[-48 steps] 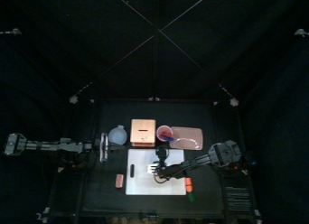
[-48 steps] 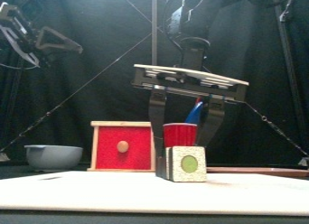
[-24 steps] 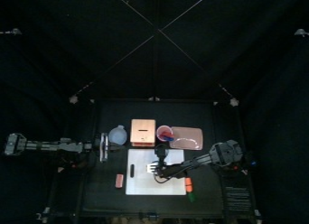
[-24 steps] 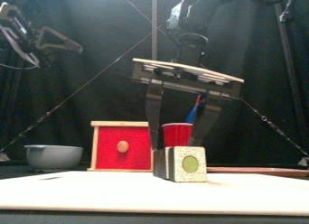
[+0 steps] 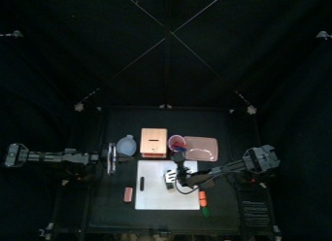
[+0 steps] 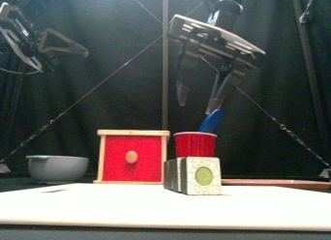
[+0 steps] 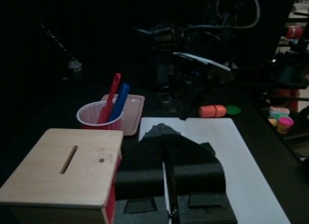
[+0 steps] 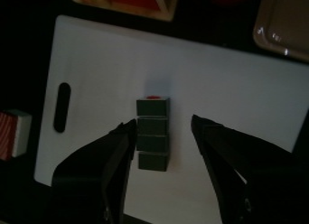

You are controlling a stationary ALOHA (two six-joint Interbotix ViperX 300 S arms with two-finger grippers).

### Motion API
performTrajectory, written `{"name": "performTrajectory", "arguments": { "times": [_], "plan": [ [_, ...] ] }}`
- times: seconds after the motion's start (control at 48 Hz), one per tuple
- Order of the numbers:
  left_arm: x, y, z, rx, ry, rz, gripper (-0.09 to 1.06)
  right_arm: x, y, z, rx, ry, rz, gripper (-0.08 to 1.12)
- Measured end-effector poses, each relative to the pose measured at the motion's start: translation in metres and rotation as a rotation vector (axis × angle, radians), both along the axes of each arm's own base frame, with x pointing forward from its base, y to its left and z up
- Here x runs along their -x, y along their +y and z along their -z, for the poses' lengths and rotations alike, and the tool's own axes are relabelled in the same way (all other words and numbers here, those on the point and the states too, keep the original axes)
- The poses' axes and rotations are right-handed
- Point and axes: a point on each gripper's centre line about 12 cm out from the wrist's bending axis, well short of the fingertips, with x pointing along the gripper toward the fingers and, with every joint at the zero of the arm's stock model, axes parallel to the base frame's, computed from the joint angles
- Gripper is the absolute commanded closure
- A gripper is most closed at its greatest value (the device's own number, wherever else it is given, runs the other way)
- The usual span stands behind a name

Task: Place sushi on board then cut the sushi with the knife then place the pieces on the plate
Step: Pick knife at handle with right hand

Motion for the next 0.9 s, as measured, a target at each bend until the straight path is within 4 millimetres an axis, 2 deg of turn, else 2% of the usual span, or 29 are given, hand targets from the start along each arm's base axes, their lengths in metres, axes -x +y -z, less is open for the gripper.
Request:
{"name": "performTrajectory", "arguments": {
  "times": [0.146,0.271,0.438,0.604,0.729,0.896],
  "plan": [
    [0.000,0.000,0.000,-0.006,-0.001,0.003,0.90,0.008,-0.008,-0.027,0.066,-0.001,-0.129,0.20],
    [0.000,-0.001,0.000,-0.010,-0.001,0.004,0.84,0.014,-0.023,-0.046,0.149,0.026,-0.242,0.20],
    [0.000,-0.001,0.000,-0.013,-0.001,0.006,0.78,0.032,-0.053,-0.072,0.231,0.074,-0.324,0.20],
    [0.000,-0.001,0.000,-0.013,-0.001,0.006,0.74,0.053,-0.091,-0.096,0.282,0.095,-0.358,0.20],
    [0.000,-0.001,0.000,-0.013,-0.001,0.006,0.68,0.061,-0.109,-0.096,0.285,0.157,-0.480,0.20],
    [0.000,-0.001,0.000,-0.014,0.000,0.006,0.59,0.056,-0.106,-0.076,0.225,0.250,-0.716,0.21]
  ]
}}
